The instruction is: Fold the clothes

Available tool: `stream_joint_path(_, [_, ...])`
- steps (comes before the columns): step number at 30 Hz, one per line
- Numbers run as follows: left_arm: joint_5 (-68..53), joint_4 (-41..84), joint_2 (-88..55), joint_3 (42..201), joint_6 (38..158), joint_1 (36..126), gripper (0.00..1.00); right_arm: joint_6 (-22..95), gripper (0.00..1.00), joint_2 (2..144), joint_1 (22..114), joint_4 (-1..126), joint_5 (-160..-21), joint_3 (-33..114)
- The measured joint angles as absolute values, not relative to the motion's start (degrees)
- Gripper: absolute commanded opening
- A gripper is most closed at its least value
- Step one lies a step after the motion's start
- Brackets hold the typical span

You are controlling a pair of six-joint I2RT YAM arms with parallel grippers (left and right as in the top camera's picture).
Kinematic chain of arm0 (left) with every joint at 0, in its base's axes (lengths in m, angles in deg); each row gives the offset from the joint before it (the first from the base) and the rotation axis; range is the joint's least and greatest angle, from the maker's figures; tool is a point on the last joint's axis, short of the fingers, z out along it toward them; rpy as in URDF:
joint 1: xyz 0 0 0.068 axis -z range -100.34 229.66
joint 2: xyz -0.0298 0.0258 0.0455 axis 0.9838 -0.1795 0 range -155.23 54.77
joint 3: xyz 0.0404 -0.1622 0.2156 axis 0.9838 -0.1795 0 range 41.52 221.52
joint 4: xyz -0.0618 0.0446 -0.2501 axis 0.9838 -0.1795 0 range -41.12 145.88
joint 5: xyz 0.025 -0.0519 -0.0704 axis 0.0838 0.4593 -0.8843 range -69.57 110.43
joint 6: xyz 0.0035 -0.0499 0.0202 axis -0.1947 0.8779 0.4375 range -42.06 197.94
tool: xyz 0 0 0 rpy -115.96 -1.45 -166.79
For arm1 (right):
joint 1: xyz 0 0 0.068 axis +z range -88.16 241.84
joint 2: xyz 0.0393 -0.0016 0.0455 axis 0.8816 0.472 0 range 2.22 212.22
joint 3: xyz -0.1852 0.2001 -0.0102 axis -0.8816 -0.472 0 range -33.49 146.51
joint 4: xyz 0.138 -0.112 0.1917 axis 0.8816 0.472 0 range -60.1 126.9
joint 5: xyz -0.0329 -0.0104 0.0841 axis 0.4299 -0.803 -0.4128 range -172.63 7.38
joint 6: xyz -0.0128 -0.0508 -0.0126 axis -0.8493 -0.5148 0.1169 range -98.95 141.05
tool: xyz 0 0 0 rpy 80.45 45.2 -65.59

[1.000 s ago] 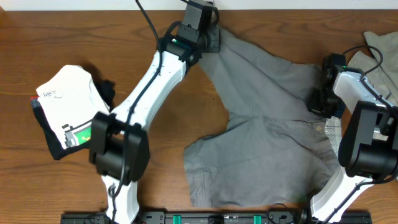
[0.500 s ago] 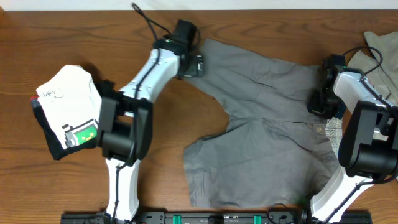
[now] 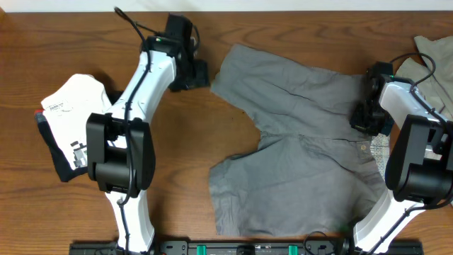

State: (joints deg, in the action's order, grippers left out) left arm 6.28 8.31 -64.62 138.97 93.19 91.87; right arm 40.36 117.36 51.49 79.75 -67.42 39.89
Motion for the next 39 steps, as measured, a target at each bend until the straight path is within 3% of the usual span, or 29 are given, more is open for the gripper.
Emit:
stream_joint_path(4, [0.29, 12.7, -64.62, 132.54, 96.42, 91.87, 0.8, 40.36, 0.08, 117.36, 51.49, 79.75, -67.4, 39.89])
stream_joint_path(18, [-4.82, 33.73, -64.64, 125.26, 103.28, 92.98, 0.79, 40.36, 0.08, 117.36, 51.49, 79.81, -67.4, 39.89])
stream_joint_path(35, [-1.63, 35.34, -65.47, 125.26, 105.14, 95.93, 0.79, 40.36, 0.08, 117.36, 51.49, 79.81, -67.4, 39.89])
stream_joint_path(36, [-1.46, 35.87, -65.82, 125.26, 105.21, 96.26, 0.76, 40.36, 0.08, 117.36, 51.49, 79.81, -67.4, 39.89])
stream_joint_path(37, [-1.37, 36.5, -66.41, 125.26, 105.36, 96.63, 0.66, 40.36, 0.08, 117.36, 51.49, 79.81, -67.4, 39.89])
stream_joint_path(38, [-1.13, 37.22, -67.0, 125.26, 105.75, 96.94, 0.49, 40.36, 0.08, 117.36, 51.49, 79.81, -67.4, 39.89])
stream_joint_path(39, [-1.02, 37.92, -67.7, 125.26, 106.1, 97.29, 0.25, 40.36, 0.08, 117.36, 51.49, 79.86, -67.4, 39.89])
